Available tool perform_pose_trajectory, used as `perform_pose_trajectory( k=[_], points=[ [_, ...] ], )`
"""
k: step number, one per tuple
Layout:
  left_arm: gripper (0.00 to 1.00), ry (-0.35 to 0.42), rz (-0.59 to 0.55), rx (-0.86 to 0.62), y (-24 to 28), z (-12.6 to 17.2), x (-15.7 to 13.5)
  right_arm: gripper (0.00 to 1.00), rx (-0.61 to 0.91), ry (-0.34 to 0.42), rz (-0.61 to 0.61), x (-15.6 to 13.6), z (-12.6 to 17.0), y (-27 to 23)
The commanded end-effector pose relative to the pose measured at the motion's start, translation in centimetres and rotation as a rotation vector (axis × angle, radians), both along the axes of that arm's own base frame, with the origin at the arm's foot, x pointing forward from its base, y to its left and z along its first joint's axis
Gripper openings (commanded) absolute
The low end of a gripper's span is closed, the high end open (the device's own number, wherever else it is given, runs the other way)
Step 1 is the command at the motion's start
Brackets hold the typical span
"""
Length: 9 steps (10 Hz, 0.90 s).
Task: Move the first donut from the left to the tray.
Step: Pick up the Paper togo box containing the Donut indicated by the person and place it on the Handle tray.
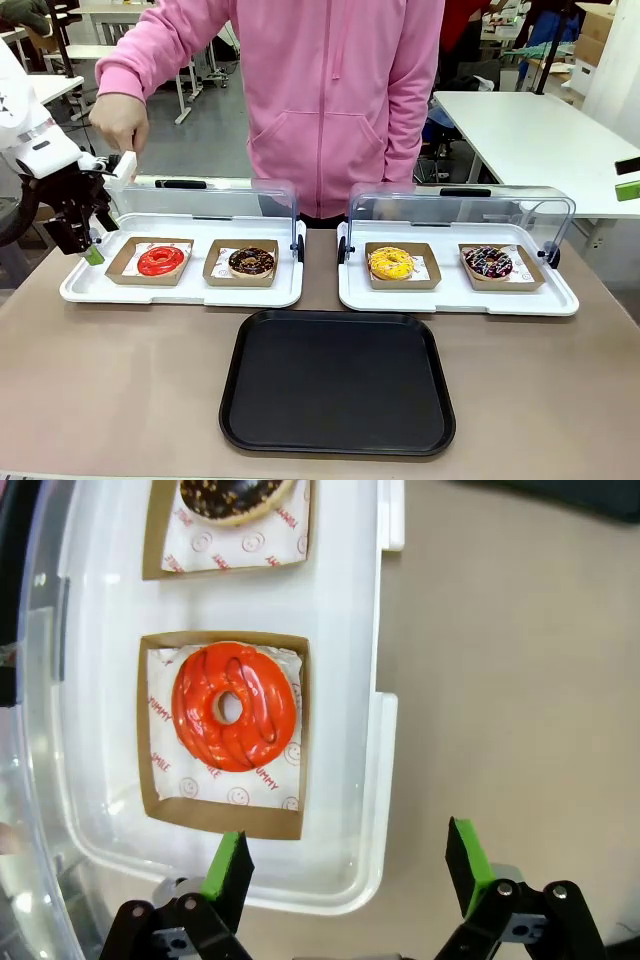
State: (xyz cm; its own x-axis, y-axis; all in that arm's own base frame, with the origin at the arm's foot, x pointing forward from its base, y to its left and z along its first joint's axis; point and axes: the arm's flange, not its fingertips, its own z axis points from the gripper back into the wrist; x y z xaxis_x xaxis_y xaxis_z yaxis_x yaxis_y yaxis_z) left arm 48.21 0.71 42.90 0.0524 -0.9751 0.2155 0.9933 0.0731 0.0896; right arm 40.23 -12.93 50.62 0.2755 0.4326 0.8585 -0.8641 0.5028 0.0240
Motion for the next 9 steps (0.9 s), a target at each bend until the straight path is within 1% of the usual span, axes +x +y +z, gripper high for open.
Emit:
perform_pose_trajectory(
  k=[1, 2, 3, 5, 6, 9],
  points=[
    [1.0, 0.002, 0.001, -0.002, 0.0, 0.0, 0.0, 1.0, 0.02, -0.038, 0.01, 0.3, -0.1, 0.0],
    [1.0, -0.022, 0.028, 0.092, -0.9, -1.3, 0.9, 1.0, 0.02, -0.038, 0.01, 0.3, -0.1, 0.0],
    [1.0, -0.035, 0.023, 0.132, -1.3, -2.1, 1.5, 1.0, 0.02, -0.038, 0.01, 0.3, -0.1, 0.0],
    [1.0, -0.059, 0.052, 0.132, -1.1, -3.8, 2.1, 1.0, 0.02, -0.038, 0.01, 0.3, -0.1, 0.0],
    [1.0, -0.087, 0.054, 0.156, -1.1, -4.7, 2.3, 1.0, 0.02, -0.038, 0.01, 0.3, -0.1, 0.0],
    [1.0, -0.08, 0.012, 0.155, -0.3, -6.7, 3.1, 1.0, 0.02, -0.038, 0.01, 0.3, -0.1, 0.0]
  ],
)
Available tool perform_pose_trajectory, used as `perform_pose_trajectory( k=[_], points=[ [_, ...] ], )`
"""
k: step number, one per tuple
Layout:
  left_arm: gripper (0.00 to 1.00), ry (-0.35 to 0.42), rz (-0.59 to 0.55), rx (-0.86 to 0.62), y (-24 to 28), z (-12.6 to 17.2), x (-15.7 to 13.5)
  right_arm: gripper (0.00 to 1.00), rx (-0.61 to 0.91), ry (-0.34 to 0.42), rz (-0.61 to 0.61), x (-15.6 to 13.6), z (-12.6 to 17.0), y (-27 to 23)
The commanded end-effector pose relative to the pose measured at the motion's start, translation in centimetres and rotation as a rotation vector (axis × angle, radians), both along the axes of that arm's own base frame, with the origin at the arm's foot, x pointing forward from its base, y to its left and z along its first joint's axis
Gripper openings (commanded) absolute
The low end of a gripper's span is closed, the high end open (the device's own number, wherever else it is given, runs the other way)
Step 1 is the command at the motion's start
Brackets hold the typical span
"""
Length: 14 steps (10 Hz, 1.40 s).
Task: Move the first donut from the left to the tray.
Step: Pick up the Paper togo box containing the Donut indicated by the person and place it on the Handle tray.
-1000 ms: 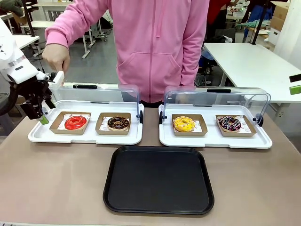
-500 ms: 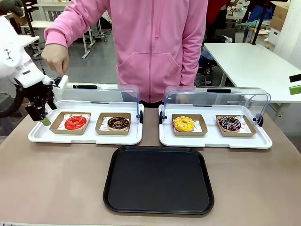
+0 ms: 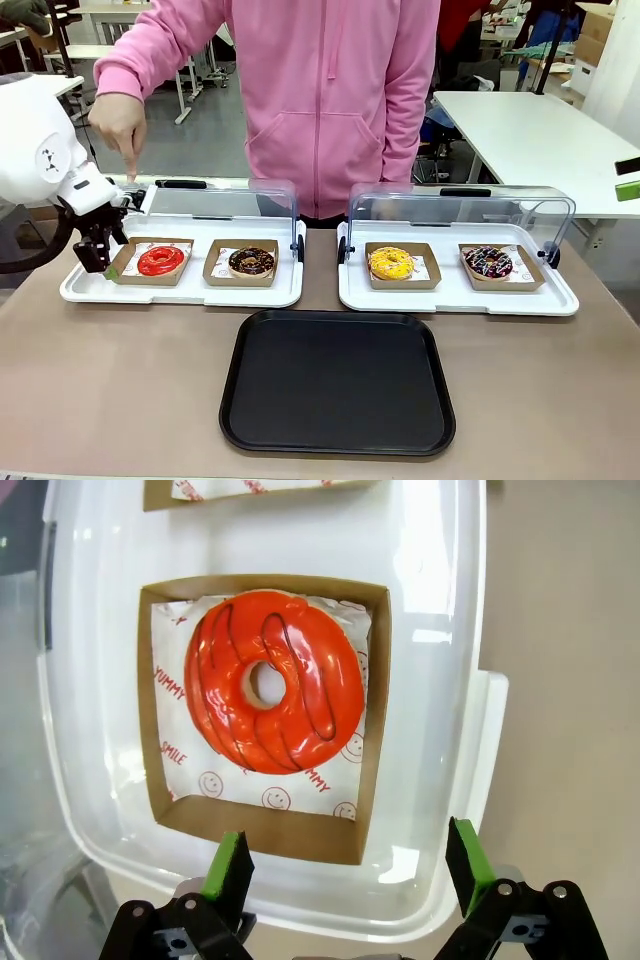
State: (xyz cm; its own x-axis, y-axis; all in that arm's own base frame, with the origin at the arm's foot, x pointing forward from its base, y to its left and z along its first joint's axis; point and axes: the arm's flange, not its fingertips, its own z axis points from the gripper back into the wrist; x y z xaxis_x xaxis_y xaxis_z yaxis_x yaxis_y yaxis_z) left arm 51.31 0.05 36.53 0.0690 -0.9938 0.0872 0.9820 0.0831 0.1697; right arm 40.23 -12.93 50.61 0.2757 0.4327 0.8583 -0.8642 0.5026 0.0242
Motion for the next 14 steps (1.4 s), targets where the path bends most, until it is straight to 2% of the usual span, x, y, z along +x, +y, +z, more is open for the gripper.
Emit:
perform_pose_trajectory(
  k=[1, 7, 14],
  points=[
    [1.0, -0.007, -0.033, 0.018, 0.6, -1.0, 0.3, 1.0, 0.02, -0.038, 0.01, 0.3, -0.1, 0.0],
    [1.0, -0.053, -0.061, 0.01, 1.6, -2.9, 1.7, 1.0, 0.02, -0.038, 0.01, 0.3, -0.1, 0.0],
    [1.0, -0.034, -0.06, 0.047, 1.5, -4.6, 2.7, 1.0, 0.02, -0.038, 0.01, 0.3, -0.1, 0.0]
  ],
)
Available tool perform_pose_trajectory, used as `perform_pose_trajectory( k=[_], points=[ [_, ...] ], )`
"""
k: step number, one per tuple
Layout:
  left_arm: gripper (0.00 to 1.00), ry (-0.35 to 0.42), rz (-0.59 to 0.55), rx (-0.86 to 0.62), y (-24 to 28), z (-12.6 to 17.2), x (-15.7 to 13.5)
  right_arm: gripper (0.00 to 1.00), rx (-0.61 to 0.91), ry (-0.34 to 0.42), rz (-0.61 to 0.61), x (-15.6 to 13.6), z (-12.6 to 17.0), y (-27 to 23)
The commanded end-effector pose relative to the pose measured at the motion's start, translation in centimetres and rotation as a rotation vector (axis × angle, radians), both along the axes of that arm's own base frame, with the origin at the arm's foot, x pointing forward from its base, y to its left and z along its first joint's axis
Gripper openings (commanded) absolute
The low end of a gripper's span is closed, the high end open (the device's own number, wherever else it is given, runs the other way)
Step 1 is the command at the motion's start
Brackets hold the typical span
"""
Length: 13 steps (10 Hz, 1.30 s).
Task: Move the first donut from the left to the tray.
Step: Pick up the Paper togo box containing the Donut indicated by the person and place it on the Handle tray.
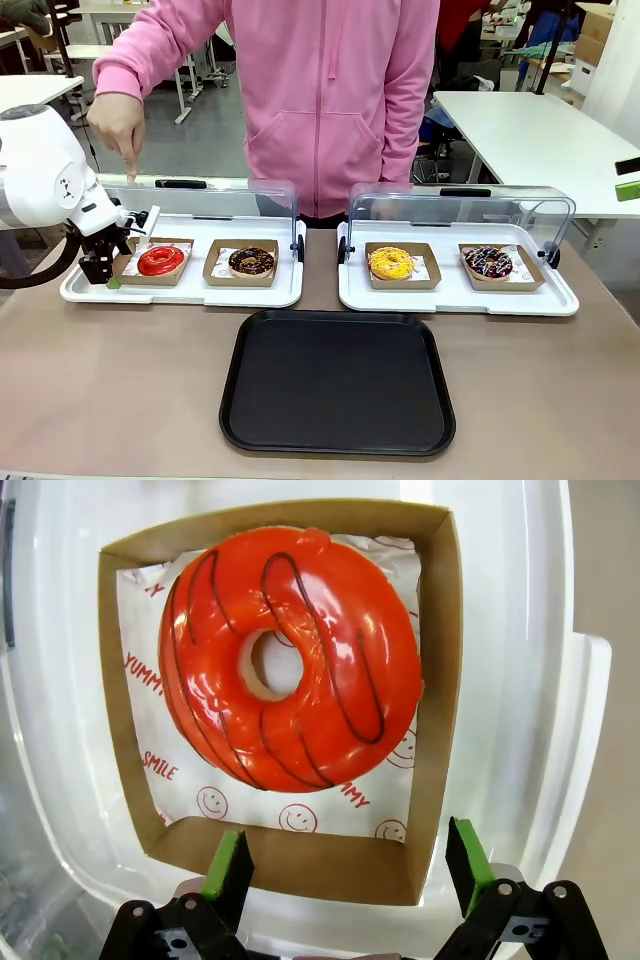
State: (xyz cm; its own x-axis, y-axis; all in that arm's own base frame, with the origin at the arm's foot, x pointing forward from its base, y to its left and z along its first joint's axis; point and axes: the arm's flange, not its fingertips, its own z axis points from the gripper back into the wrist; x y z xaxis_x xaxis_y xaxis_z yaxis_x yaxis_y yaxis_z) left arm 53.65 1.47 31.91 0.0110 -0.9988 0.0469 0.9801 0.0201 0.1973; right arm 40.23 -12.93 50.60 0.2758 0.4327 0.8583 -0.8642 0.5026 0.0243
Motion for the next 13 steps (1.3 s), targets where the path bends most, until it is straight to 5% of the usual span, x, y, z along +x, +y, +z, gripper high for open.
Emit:
perform_pose_trajectory(
  k=[1, 2, 3, 5, 6, 8, 13],
  points=[
    [0.45, -0.002, -0.004, -0.003, 0.0, 0.0, 0.5, 1.0, 0.02, -0.038, 0.01, 0.3, -0.1, 0.0],
    [0.44, 0.014, -0.009, -0.012, -0.1, 0.1, 0.4, 1.0, 0.02, -0.038, 0.01, 0.3, -0.1, 0.0],
    [0.0, 0.016, -0.01, -0.007, -0.1, 0.2, 0.3, 1.0, 0.02, -0.038, 0.01, 0.3, -0.1, 0.0],
    [0.0, 0.026, -0.017, 0.005, 0.0, 0.3, 0.1, 1.0, 0.02, -0.038, 0.01, 0.3, -0.1, 0.0],
    [0.16, 0.033, -0.021, 0.008, 0.0, 0.3, 0.0, 1.0, 0.02, -0.038, 0.01, 0.3, -0.1, 0.0],
    [0.0, 0.064, -0.051, 0.019, 0.0, 0.4, -0.3, 1.0, 0.02, -0.038, 0.01, 0.3, -0.1, 0.0],
    [0.0, 0.11, -0.13, 0.001, -0.4, 0.7, -1.4, 1.0, 0.02, -0.038, 0.01, 0.3, -0.1, 0.0]
  ],
)
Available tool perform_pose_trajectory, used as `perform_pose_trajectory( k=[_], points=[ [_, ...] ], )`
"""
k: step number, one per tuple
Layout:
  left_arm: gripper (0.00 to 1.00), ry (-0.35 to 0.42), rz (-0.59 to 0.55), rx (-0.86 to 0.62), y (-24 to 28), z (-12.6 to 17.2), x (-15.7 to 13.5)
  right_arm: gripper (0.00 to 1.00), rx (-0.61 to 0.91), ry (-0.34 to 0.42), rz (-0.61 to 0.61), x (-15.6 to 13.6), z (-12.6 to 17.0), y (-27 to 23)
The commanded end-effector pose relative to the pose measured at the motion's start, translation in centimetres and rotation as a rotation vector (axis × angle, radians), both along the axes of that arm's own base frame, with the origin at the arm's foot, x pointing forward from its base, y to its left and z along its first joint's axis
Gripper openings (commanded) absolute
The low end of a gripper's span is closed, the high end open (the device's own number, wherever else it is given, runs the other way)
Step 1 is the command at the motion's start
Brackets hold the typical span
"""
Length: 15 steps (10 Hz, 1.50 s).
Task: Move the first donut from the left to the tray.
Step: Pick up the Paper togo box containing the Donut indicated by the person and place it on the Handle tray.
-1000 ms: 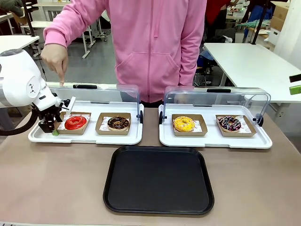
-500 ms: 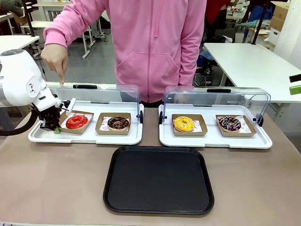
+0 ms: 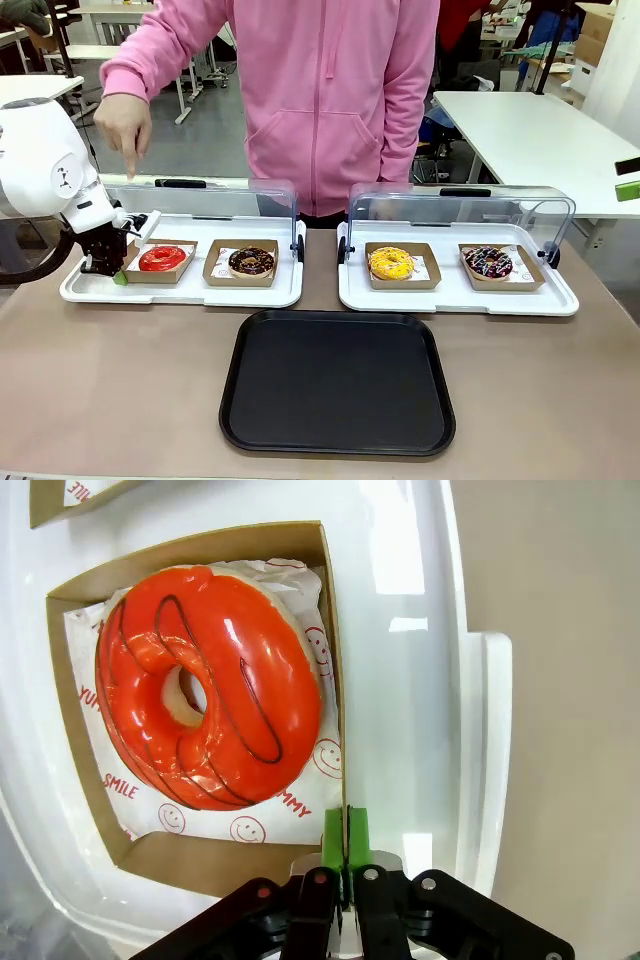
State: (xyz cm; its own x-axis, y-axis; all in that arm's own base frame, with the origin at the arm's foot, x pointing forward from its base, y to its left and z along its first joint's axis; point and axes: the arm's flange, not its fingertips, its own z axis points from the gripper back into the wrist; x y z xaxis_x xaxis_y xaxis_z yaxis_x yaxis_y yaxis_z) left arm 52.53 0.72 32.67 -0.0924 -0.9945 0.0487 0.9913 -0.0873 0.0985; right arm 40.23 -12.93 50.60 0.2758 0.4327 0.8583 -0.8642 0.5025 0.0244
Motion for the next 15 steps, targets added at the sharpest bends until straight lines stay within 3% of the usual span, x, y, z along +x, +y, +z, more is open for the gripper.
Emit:
perform_pose_trajectory(
  k=[1, 2, 6, 13, 15],
  points=[
    [0.0, 0.015, 0.006, -0.069, 0.4, -0.4, 0.3, 1.0, 0.02, -0.038, 0.01, 0.3, -0.1, 0.0],
    [0.0, 0.0, 0.0, 0.0, 0.0, 0.0, 0.0, 1.0, 0.02, -0.038, 0.01, 0.3, -0.1, 0.0],
    [0.02, 0.002, 0.005, -0.013, 0.0, -0.1, 0.0, 1.0, 0.02, -0.038, 0.01, 0.3, -0.1, 0.0],
    [0.02, -0.258, 0.09, 0.038, -5.0, 7.4, -6.0, 1.0, 0.02, -0.038, 0.01, 0.3, -0.1, 0.0],
    [0.02, -0.255, 0.074, 0.027, -6.6, 8.1, -8.8, 1.0, 0.02, -0.038, 0.01, 0.3, -0.1, 0.0]
  ],
)
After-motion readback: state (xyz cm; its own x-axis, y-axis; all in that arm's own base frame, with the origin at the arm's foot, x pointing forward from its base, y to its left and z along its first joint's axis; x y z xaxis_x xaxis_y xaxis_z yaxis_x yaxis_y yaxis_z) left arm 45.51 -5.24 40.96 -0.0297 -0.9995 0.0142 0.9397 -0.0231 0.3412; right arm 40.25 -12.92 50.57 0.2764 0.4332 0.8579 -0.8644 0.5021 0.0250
